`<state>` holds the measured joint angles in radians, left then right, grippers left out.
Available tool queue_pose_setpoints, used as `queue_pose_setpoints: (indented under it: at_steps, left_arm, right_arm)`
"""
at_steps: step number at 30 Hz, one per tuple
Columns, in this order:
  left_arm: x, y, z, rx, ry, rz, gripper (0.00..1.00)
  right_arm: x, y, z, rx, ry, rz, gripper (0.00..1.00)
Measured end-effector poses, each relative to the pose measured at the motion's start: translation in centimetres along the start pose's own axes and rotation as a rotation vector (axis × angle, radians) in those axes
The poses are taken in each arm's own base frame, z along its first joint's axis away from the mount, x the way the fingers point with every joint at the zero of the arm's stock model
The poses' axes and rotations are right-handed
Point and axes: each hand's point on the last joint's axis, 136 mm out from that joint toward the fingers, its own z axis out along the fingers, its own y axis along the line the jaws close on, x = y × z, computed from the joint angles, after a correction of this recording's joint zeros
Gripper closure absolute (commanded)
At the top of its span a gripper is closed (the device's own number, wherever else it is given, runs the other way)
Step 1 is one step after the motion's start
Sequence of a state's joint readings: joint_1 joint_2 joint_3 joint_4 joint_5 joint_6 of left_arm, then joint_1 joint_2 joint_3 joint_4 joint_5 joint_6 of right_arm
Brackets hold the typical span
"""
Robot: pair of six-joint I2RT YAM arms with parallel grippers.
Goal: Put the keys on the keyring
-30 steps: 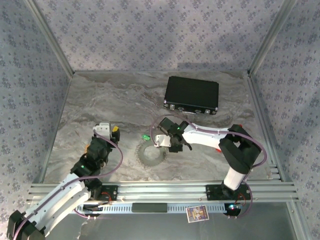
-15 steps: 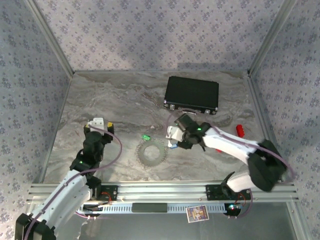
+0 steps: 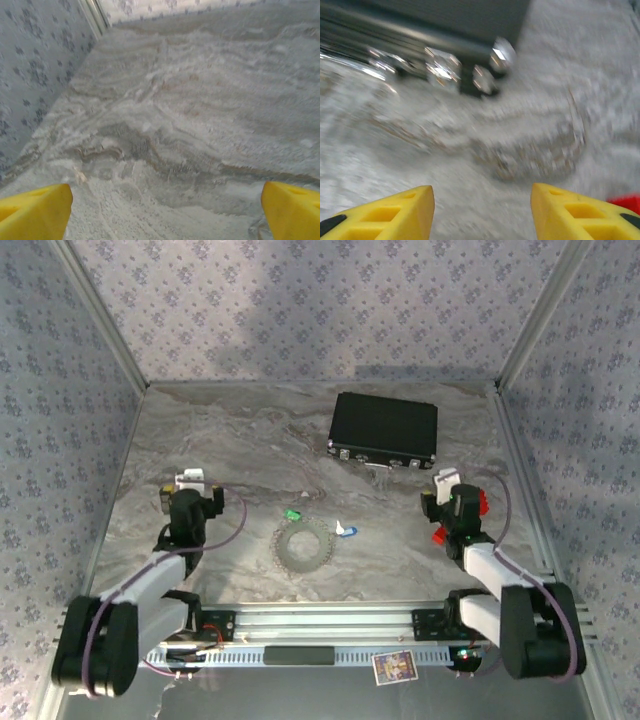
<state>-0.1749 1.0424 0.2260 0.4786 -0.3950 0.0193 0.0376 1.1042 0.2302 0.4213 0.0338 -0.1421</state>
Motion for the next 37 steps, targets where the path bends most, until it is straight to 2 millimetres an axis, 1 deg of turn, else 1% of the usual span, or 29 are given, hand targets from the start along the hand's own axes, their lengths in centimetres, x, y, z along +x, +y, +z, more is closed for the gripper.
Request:
queue_pose_setpoints:
  at_steps: [1,2,5,8,11,14,15,17,19,20,21,24,37]
  left_arm:
    - [0.5,0.0,0.5,0.005,0.013,0.003,0.03]
    - [0.8,-0.3,1.0,0.017,0.02,0.006,0.03]
    - [1.1,-1.1,2.1,0.056,0.022,0.006,0.03]
    - [0.8,-2.0,3.2,0.096,0.014,0.014,0.03]
    - [0.1,-2.7,4.6,0.126,-0.014,0.011,0.02]
    - [0.4,-2.1,6.0,0.129,-0.005,-0.019,0.0]
    - [0.6,-1.8,6.5,0.121,-0.003,-0.034,0.0]
    - [1.1,-1.3,7.2,0.111,0.032,-0.05,0.0]
    - [0.5,-1.0,7.7,0.104,0.022,-0.075,0.0]
    - [0.2,-0.9,7.8,0.102,0.018,-0.083,0.0]
    - [-0.1,-0.8,7.9,0.097,0.011,-0.092,0.0]
    - [-0.2,-0.8,7.9,0.097,0.01,-0.099,0.0]
    - [0.0,-0.8,8.0,0.1,0.022,-0.105,0.0]
  right_arm:
    - [0.6,-0.4,0.3,0.01,0.005,0.029,0.45]
    - [0.6,-0.5,0.5,0.009,-0.007,0.045,0.45]
    - [-1.2,-0.3,1.4,-0.014,-0.085,0.057,0.47]
    - [-2.4,-0.1,2.5,-0.036,-0.125,0.056,0.47]
    - [-2.6,-0.2,3.6,-0.044,-0.145,0.061,0.48]
    - [-1.5,-0.2,4.6,-0.044,-0.113,0.068,0.46]
    - [-1.6,-0.2,4.8,-0.041,-0.11,0.072,0.45]
    - [-2.3,-0.7,5.0,-0.018,-0.122,0.082,0.42]
    - [-3.4,-1.4,5.2,0.01,-0.137,0.099,0.4]
    - [-3.9,-1.7,5.4,0.021,-0.141,0.106,0.34]
    - [-4.3,-2.0,5.5,0.032,-0.147,0.115,0.02]
    - [-5.1,-2.6,5.6,0.057,-0.161,0.124,0.01]
    - [-4.4,-3.1,5.7,0.089,-0.131,0.132,0.01]
